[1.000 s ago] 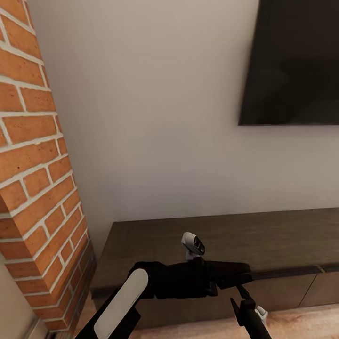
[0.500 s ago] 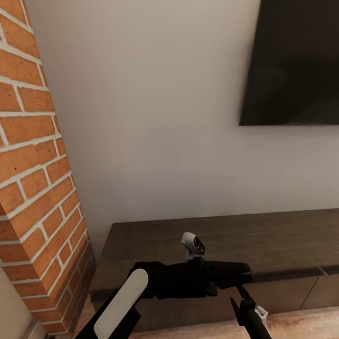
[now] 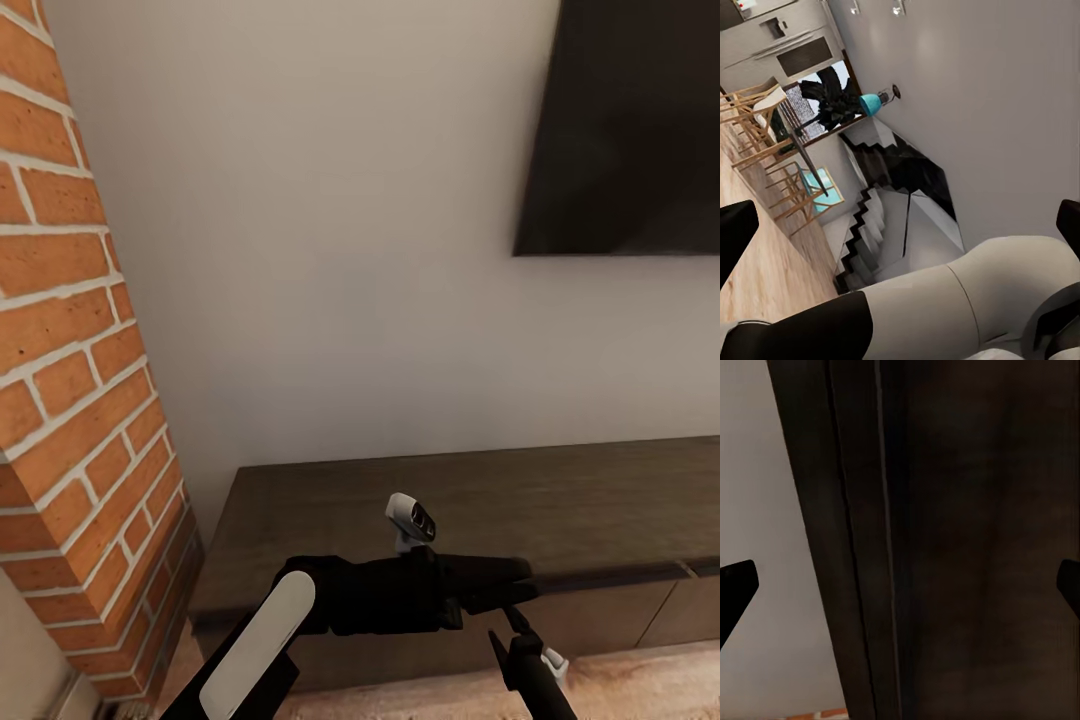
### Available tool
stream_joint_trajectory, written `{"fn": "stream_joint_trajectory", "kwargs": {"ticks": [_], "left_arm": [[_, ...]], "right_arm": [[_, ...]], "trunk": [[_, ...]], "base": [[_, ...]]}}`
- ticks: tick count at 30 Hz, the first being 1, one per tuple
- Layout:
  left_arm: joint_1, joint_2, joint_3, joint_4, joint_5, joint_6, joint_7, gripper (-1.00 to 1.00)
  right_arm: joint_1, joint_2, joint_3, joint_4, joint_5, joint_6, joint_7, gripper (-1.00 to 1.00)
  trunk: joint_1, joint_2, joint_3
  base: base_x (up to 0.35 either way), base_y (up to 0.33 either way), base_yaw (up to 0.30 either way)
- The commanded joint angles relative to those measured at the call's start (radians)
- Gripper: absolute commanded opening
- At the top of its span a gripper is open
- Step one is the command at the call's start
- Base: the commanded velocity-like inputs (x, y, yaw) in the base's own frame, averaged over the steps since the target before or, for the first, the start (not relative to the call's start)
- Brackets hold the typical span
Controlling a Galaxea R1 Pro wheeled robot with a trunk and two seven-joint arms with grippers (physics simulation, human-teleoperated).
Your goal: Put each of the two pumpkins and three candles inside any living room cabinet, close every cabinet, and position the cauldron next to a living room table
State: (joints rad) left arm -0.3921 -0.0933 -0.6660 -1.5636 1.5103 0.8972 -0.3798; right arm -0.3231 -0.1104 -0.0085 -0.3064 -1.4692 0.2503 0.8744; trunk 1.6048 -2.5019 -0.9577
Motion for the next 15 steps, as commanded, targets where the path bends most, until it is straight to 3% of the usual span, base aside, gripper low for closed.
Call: {"fn": "stream_joint_trajectory", "kwargs": {"ticks": [1, 9, 15], "left_arm": [[-0.001, 0.000, 0.000, 0.001, -0.001, 0.003, -0.004, 1.00], [-0.001, 0.000, 0.000, 0.001, -0.001, 0.003, -0.004, 1.00], [-0.001, 0.000, 0.000, 0.001, -0.001, 0.003, -0.004, 1.00]], "right_arm": [[-0.001, 0.000, -0.001, 0.000, -0.007, 0.010, 0.007, 1.00], [-0.001, 0.000, 0.000, 0.000, 0.000, 0.010, 0.039, 1.00], [-0.001, 0.000, 0.004, 0.002, 0.003, 0.010, 0.099, 1.00]], "trunk": [[0.000, -0.001, -0.005], [0.001, -0.001, -0.013], [0.001, -0.001, -0.013]], "base": [[0.000, 0.000, 0.000], [0.000, 0.000, 0.000], [0.000, 0.000, 0.000]]}}
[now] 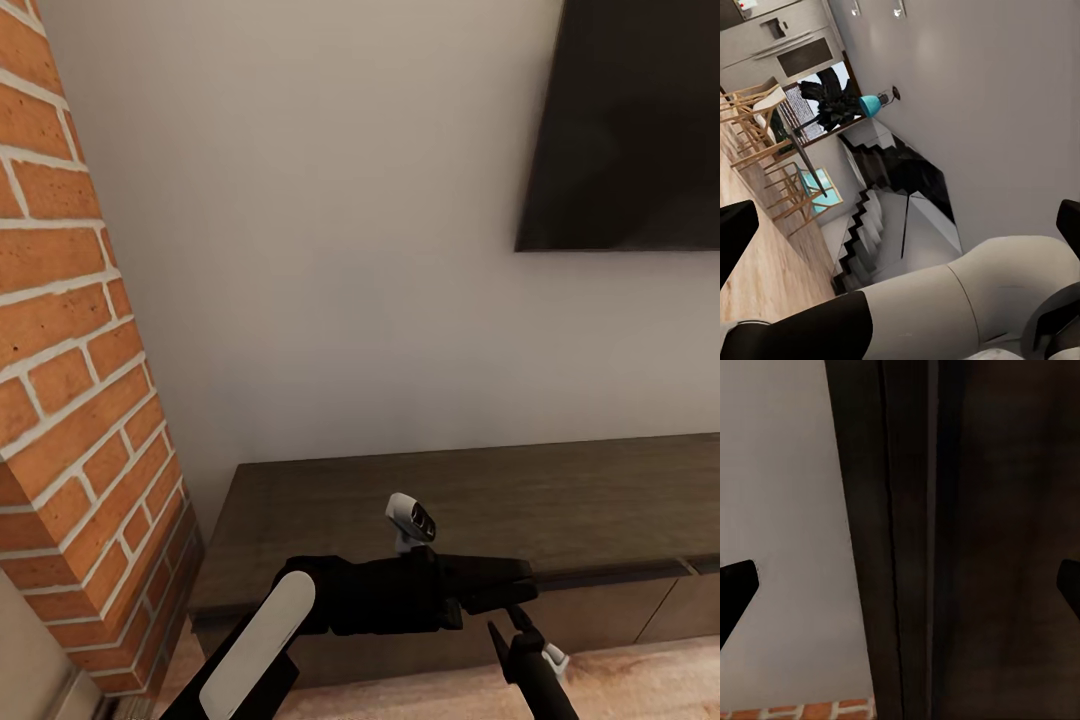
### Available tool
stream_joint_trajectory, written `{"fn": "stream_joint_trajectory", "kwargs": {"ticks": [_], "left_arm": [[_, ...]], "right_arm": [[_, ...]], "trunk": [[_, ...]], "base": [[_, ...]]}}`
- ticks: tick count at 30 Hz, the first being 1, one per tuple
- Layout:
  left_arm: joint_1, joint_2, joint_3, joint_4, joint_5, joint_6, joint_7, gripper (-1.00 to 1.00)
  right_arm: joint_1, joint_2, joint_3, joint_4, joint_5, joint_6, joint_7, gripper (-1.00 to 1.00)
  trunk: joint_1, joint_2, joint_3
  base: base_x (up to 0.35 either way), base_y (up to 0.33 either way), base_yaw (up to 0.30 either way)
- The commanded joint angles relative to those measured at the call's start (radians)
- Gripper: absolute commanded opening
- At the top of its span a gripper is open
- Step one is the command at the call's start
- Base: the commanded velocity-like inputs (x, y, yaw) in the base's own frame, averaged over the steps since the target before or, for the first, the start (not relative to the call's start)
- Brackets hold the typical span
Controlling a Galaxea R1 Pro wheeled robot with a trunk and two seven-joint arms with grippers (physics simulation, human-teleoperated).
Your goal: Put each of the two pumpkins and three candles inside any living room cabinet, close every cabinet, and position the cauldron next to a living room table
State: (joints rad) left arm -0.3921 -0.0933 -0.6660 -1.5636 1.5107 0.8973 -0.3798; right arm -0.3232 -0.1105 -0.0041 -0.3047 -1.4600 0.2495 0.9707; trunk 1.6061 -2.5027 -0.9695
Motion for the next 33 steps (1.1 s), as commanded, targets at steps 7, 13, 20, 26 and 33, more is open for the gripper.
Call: {"fn": "stream_joint_trajectory", "kwargs": {"ticks": [7, 13, 20, 26, 33], "left_arm": [[-0.001, 0.000, -0.006, 0.001, -0.001, 0.003, -0.004, 1.00], [-0.001, 0.000, -0.007, 0.001, -0.001, 0.003, -0.004, 1.00], [-0.001, 0.000, -0.007, 0.001, -0.001, 0.003, -0.004, 1.00], [-0.001, 0.000, -0.007, 0.001, -0.001, 0.003, -0.004, 1.00], [-0.001, 0.000, -0.007, 0.001, -0.001, 0.003, -0.004, 1.00]], "right_arm": [[0.000, -0.001, 0.002, 0.000, -0.006, 0.009, 0.018, 1.00], [0.000, -0.001, 0.003, 0.010, -0.006, -0.015, 0.060, 1.00], [0.000, -0.001, 0.003, 0.012, -0.006, -0.018, 0.064, 1.00], [0.000, 0.000, 0.005, 0.012, -0.006, -0.019, 0.065, 1.00], [0.000, -0.001, 0.006, 0.010, -0.006, -0.019, 0.065, 1.00]], "trunk": [[0.000, 0.000, -0.001], [0.000, 0.000, -0.001], [0.002, -0.002, -0.024], [0.003, -0.002, -0.028], [0.005, -0.003, -0.047]], "base": [[0.000, 0.000, 0.000], [0.000, 0.000, 0.000], [0.000, 0.000, 0.000], [0.000, 0.000, 0.000], [0.000, 0.000, 0.000]]}}
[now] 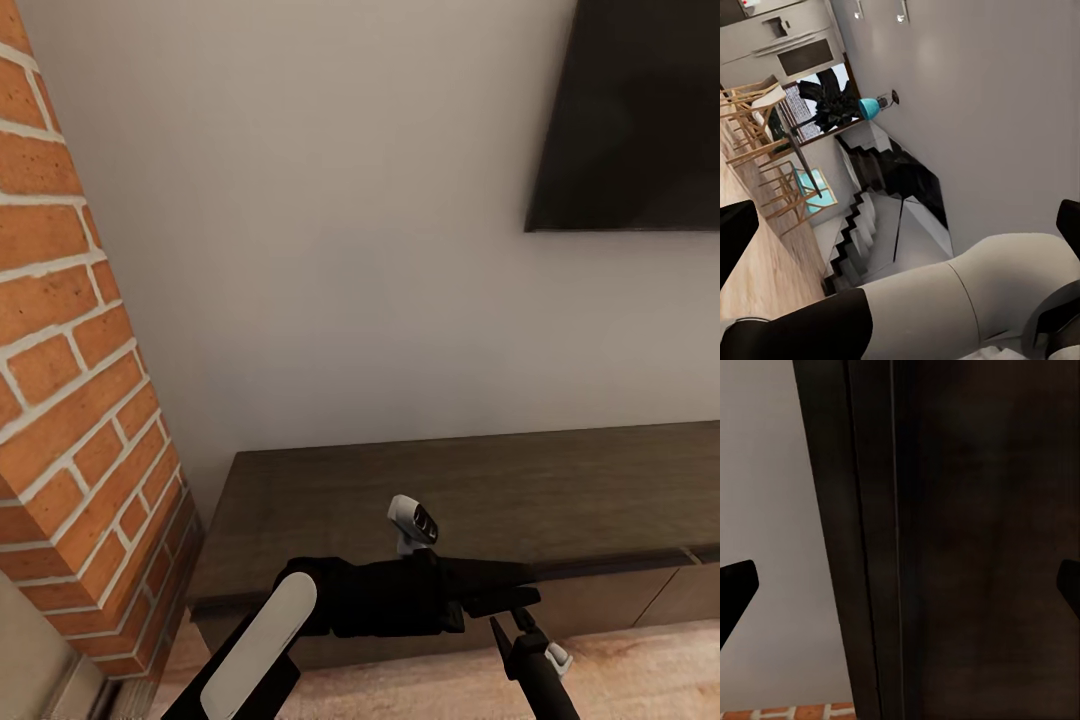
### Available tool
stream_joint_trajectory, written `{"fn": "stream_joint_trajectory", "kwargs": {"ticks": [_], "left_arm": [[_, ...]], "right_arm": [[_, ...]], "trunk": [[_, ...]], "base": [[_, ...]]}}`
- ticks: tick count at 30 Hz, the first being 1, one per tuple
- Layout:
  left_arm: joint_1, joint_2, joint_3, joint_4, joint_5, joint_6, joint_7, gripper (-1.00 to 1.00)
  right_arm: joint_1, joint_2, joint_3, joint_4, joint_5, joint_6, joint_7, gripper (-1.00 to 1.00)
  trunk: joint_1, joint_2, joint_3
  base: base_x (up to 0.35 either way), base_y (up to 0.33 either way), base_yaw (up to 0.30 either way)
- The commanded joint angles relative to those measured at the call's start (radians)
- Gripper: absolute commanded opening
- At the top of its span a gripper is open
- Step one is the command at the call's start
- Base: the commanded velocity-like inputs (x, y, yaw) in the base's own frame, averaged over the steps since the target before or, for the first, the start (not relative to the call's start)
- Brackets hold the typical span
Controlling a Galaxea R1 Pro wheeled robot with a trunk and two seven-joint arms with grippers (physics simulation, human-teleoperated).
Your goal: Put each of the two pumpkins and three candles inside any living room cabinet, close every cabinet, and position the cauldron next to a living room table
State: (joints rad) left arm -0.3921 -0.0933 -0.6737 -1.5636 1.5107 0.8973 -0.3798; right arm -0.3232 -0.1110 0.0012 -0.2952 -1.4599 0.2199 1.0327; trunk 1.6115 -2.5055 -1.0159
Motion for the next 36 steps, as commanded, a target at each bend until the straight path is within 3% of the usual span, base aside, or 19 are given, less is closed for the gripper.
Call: {"fn": "stream_joint_trajectory", "kwargs": {"ticks": [1, 16, 25, 36], "left_arm": [[-0.001, 0.000, 0.000, 0.001, -0.001, 0.003, -0.004, 1.00], [-0.001, 0.000, -0.001, 0.001, -0.001, 0.003, -0.004, 1.00], [-0.001, 0.000, -0.001, 0.001, -0.001, 0.003, -0.004, 1.00], [-0.001, 0.000, -0.001, 0.001, -0.001, 0.003, -0.004, 1.00]], "right_arm": [[0.000, 0.000, 0.000, 0.000, -0.007, 0.011, 0.003, 1.00], [0.000, -0.001, 0.000, -0.002, -0.005, 0.010, 0.004, 1.00], [0.000, -0.001, 0.000, -0.002, -0.005, 0.011, 0.004, 1.00], [0.000, 0.000, 0.000, -0.002, -0.005, 0.011, 0.004, 1.00]], "trunk": [[0.000, 0.000, -0.001], [0.000, 0.000, -0.001], [0.000, 0.000, -0.001], [0.000, 0.000, -0.001]], "base": [[0.000, 0.000, 0.000], [0.004, 0.000, 0.000], [0.186, 0.000, 0.000], [0.023, 0.000, 0.000]]}}
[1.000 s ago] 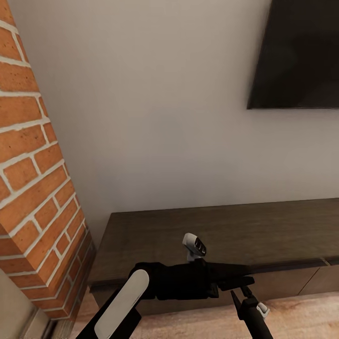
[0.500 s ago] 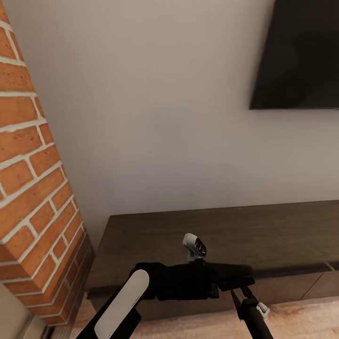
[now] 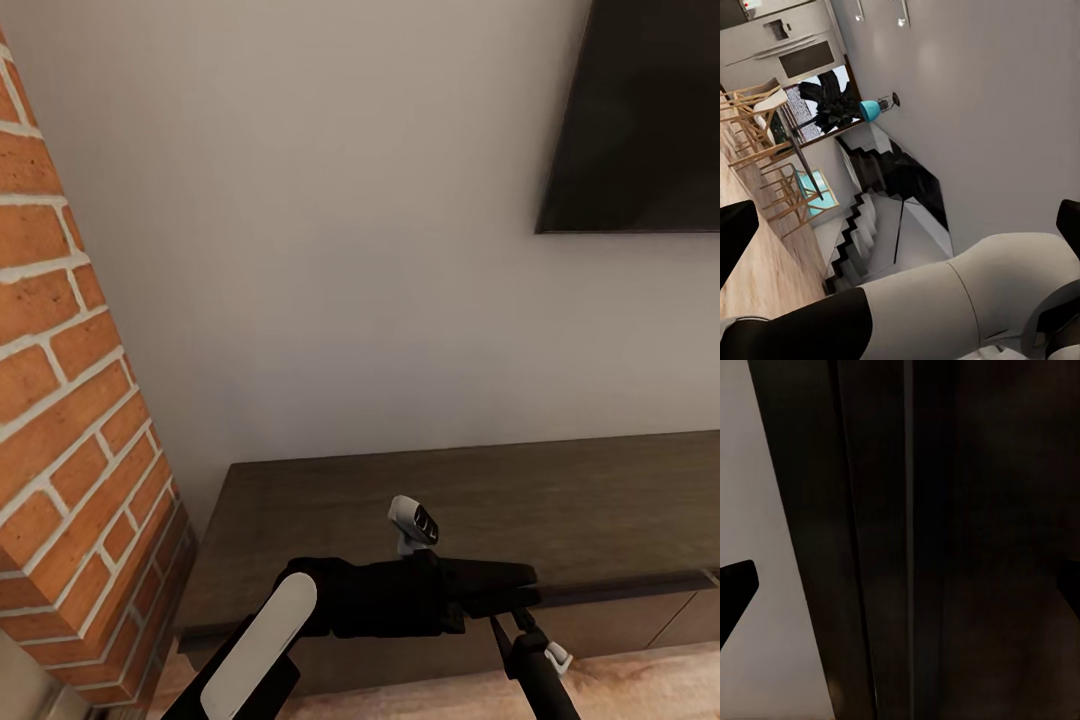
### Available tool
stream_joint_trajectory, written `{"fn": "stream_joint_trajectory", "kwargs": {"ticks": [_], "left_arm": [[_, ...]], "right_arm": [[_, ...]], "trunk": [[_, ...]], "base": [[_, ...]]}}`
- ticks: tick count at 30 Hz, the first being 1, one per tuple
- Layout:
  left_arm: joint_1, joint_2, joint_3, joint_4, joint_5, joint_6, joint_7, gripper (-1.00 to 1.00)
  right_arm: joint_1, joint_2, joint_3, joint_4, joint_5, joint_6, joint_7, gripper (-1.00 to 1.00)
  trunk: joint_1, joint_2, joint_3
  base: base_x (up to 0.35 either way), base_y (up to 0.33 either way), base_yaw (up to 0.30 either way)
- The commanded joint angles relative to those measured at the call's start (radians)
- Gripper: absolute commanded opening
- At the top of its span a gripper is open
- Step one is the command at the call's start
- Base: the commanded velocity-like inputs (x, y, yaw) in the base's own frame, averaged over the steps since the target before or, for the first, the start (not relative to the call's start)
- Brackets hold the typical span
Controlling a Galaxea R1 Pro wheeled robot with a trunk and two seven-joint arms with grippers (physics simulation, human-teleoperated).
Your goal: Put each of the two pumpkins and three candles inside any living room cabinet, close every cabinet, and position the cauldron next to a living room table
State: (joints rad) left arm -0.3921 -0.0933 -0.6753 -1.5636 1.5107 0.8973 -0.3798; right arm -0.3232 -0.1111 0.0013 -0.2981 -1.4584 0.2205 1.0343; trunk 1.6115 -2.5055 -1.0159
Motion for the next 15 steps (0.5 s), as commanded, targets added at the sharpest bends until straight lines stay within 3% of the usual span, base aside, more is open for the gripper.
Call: {"fn": "stream_joint_trajectory", "kwargs": {"ticks": [1, 15], "left_arm": [[-0.001, 0.000, 0.000, 0.001, -0.001, 0.003, -0.004, 1.00], [-0.001, 0.000, 0.000, 0.001, -0.001, 0.003, -0.004, 1.00]], "right_arm": [[0.000, 0.000, 0.000, 0.001, -0.007, 0.010, 0.003, 1.00], [0.000, 0.001, 0.000, 0.001, -0.007, 0.010, 0.001, 1.00]], "trunk": [[0.000, 0.000, -0.001], [0.000, 0.000, -0.001]], "base": [[0.001, 0.000, 0.000], [0.028, 0.000, 0.000]]}}
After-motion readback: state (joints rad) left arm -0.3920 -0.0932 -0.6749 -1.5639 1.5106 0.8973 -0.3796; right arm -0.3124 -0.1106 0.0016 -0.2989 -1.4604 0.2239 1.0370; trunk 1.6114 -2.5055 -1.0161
